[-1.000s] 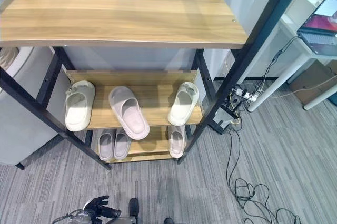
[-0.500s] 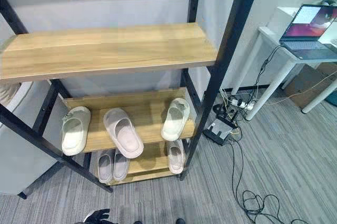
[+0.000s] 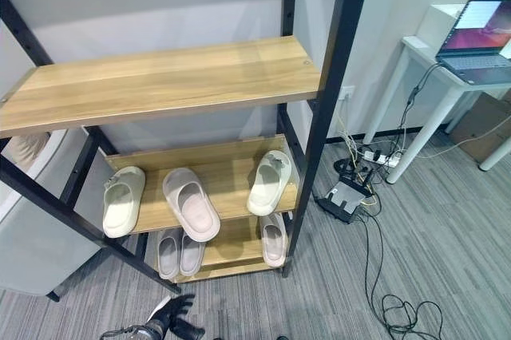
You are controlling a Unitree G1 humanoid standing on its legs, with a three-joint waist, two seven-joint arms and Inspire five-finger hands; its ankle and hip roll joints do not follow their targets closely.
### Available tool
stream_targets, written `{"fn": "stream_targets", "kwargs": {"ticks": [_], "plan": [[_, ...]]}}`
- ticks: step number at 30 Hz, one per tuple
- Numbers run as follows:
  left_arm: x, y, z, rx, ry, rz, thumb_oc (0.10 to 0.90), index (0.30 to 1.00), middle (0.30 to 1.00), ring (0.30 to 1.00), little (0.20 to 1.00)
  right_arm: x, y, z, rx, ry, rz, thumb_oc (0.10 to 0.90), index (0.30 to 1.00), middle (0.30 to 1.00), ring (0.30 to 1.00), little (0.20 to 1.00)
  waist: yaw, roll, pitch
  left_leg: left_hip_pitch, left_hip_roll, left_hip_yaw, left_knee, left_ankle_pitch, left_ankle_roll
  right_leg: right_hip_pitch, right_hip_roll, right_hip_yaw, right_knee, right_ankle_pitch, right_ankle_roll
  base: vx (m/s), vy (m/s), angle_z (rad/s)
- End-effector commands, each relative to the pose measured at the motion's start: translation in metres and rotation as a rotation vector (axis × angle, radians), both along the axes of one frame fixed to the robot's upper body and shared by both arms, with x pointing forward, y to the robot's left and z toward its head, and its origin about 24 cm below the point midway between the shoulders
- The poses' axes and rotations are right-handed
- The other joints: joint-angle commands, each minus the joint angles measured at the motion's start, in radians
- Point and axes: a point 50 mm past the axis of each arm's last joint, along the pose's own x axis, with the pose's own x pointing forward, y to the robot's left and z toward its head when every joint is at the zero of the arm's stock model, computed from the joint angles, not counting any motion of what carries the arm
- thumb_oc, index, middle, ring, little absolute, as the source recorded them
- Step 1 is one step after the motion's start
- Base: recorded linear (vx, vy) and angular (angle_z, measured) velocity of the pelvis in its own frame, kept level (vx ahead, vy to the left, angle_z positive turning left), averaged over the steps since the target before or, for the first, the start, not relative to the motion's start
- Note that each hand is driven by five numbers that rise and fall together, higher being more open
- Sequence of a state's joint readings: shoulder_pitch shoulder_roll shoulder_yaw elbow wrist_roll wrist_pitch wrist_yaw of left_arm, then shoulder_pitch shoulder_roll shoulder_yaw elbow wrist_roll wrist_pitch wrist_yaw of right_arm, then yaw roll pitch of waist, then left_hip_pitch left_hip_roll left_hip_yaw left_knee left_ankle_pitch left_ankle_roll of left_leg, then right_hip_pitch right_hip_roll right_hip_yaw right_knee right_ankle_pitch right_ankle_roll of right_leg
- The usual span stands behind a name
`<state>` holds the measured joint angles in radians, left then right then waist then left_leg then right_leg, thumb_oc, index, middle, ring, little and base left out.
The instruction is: Arrange the slippers neatly on the shoe rack.
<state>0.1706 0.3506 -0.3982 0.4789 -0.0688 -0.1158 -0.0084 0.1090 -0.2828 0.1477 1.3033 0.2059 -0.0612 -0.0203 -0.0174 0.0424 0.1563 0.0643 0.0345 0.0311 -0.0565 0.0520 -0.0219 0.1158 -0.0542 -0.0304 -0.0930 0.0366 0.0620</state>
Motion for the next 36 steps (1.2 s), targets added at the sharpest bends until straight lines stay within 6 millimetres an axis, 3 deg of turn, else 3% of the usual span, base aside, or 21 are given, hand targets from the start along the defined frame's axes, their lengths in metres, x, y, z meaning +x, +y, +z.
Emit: {"fn": "stream_targets", "kwargs": {"ticks": [1, 2, 3, 9, 15, 16, 18, 19, 22, 23, 24, 25, 31, 36], "plan": [[0.044, 0.007, 0.053, -0.105, -0.269, -0.061, 0.8, 0.9, 0.9, 0.9, 0.9, 0.019, -0.014, 0.006, -0.045, -0.058, 0.012, 0.8, 0.9, 0.9, 0.9, 0.9, 0.021, -0.022, 0.007, -0.081, -0.014, -0.139, 0.1, -0.023, -0.006, -0.018, 0.056, -0.007, 0.124, -0.158, -0.014, 0.0, -0.008, 0.38], [0.039, 0.007, 0.06, -0.172, -0.273, -0.069, 0.8, 0.9, 0.9, 0.9, 0.9, 0.018, -0.016, 0.007, -0.048, -0.053, 0.023, 0.8, 0.9, 0.9, 0.9, 0.9, 0.025, -0.021, 0.008, -0.082, -0.015, -0.144, 0.098, -0.021, -0.006, -0.015, 0.057, -0.009, 0.122, -0.158, -0.014, 0.04, -0.006, 0.37], [0.023, 0.008, 0.052, -0.34, -0.167, -0.003, 0.8, 0.9, 0.9, 0.9, 0.9, 0.017, -0.019, 0.008, -0.049, -0.039, 0.048, 0.8, 0.9, 0.9, 0.9, 0.9, 0.031, -0.017, 0.005, -0.072, -0.016, -0.147, 0.084, -0.021, -0.005, -0.002, 0.057, -0.012, 0.109, -0.162, -0.014, 0.05, 0.001, 0.22], [0.008, 0.018, 0.055, -0.357, -0.164, 0.055, 0.8, 0.9, 0.9, 0.9, 0.9, 0.026, -0.022, 0.01, -0.058, -0.068, 0.085, 0.8, 0.9, 0.9, 0.9, 0.9, 0.048, -0.012, -0.001, -0.058, -0.017, -0.16, 0.029, 0.001, -0.005, 0.008, 0.058, -0.019, 0.066, -0.143, -0.013, 0.0, 0.002, 0.01], [-0.006, 0.032, 0.07, -0.376, -0.21, 0.094, 0.8, 0.9, 0.9, 0.9, 0.9, 0.025, -0.019, 0.01, -0.068, -0.056, 0.152, 0.8, 0.9, 0.9, 0.9, 0.9, 0.067, -0.008, -0.003, -0.048, -0.018, -0.172, -0.007, 0.017, -0.005, 0.022, 0.061, -0.035, 0.037, -0.14, -0.012, 0.02, 0.002, 0.08], [-0.002, 0.036, 0.085, -0.41, -0.291, 0.139, 0.8, 0.9, 0.9, 0.9, 0.9, 0.026, -0.017, 0.009, -0.068, -0.056, 0.166, 0.8, 0.9, 0.9, 0.9, 0.9, 0.076, -0.006, -0.002, -0.049, -0.021, -0.181, -0.012, 0.022, -0.006, 0.024, 0.062, -0.037, 0.038, -0.143, -0.014, 0.02, -0.009, 0.23], [-0.001, 0.036, 0.091, -0.442, -0.319, 0.171, 0.8, 0.9, 0.9, 0.9, 0.9, 0.026, -0.016, 0.009, -0.069, -0.058, 0.172, 0.8, 0.9, 0.9, 0.9, 0.9, 0.077, -0.008, -0.001, -0.05, -0.022, -0.188, -0.012, 0.023, -0.006, 0.024, 0.062, -0.041, 0.039, -0.144, -0.015, 0.01, -0.018, 0.11], [0.007, 0.035, 0.111, -0.497, -0.426, 0.19, 0.8, 0.9, 0.9, 0.9, 0.9, 0.025, -0.01, 0.007, -0.062, -0.059, 0.184, 0.8, 0.9, 0.9, 0.9, 0.9, 0.087, -0.01, 0.0, -0.054, -0.025, -0.198, -0.012, 0.024, -0.007, 0.025, 0.064, -0.05, 0.041, -0.149, -0.016, 0.02, -0.03, 0.25], [0.022, 0.029, 0.146, -0.576, -0.589, 0.169, 0.8, 0.9, 0.9, 0.9, 0.9, 0.024, -0.005, 0.006, -0.055, -0.058, 0.189, 0.8, 0.9, 0.9, 0.9, 0.9, 0.091, -0.015, 0.0, -0.057, -0.027, -0.21, -0.01, 0.023, -0.009, 0.028, 0.064, -0.058, 0.038, -0.151, -0.018, 0.02, -0.027, 0.23], [0.022, 0.029, 0.146, -0.575, -0.589, 0.169, 0.8, 0.9, 0.9, 0.9, 0.9, 0.024, -0.005, 0.006, -0.055, -0.058, 0.189, 0.8, 0.9, 0.9, 0.9, 0.9, 0.091, -0.015, 0.001, -0.057, -0.028, -0.21, -0.01, 0.023, -0.009, 0.029, 0.064, -0.058, 0.038, -0.151, -0.018, 0.03, -0.019, 0.19], [0.028, 0.024, 0.167, -0.59, -0.676, 0.116, 0.8, 0.9, 0.9, 0.9, 0.9, 0.023, -0.002, 0.005, -0.048, -0.049, 0.211, 0.8, 0.9, 0.9, 0.9, 0.9, 0.091, -0.018, -0.001, -0.053, -0.028, -0.211, -0.01, 0.019, -0.009, 0.034, 0.064, -0.06, 0.032, -0.151, -0.018, 0.03, -0.014, 0.16], [0.03, 0.023, 0.175, -0.589, -0.711, 0.095, 0.8, 0.9, 0.9, 0.9, 0.9, 0.023, -0.001, 0.004, -0.048, -0.047, 0.216, 0.8, 0.9, 0.9, 0.9, 0.9, 0.09, -0.019, -0.002, -0.051, -0.027, -0.209, -0.011, 0.017, -0.009, 0.036, 0.064, -0.06, 0.031, -0.151, -0.018, 0.04, -0.016, 0.11], [0.037, 0.012, 0.204, -0.639, -0.822, 0.022, 0.8, 0.9, 0.9, 0.9, 0.9, 0.02, 0.0, 0.003, -0.037, -0.032, 0.219, 0.8, 0.9, 0.9, 0.9, 0.9, 0.078, -0.023, -0.006, -0.041, -0.023, -0.196, -0.011, 0.006, -0.008, 0.042, 0.065, -0.045, 0.029, -0.149, -0.016, 0.03, -0.006, -0.02], [0.046, 0.006, 0.233, -0.491, -1.008, -0.016, 0.8, 0.9, 0.9, 0.9, 0.9, 0.013, 0.004, 0.002, -0.01, -0.029, 0.171, 0.8, 0.9, 0.9, 0.9, 0.9, 0.061, -0.029, -0.01, -0.046, -0.026, -0.188, 0.006, -0.006, -0.003, 0.034, 0.062, -0.035, 0.038, -0.144, -0.012, 0.03, 0.002, -0.11]]}}
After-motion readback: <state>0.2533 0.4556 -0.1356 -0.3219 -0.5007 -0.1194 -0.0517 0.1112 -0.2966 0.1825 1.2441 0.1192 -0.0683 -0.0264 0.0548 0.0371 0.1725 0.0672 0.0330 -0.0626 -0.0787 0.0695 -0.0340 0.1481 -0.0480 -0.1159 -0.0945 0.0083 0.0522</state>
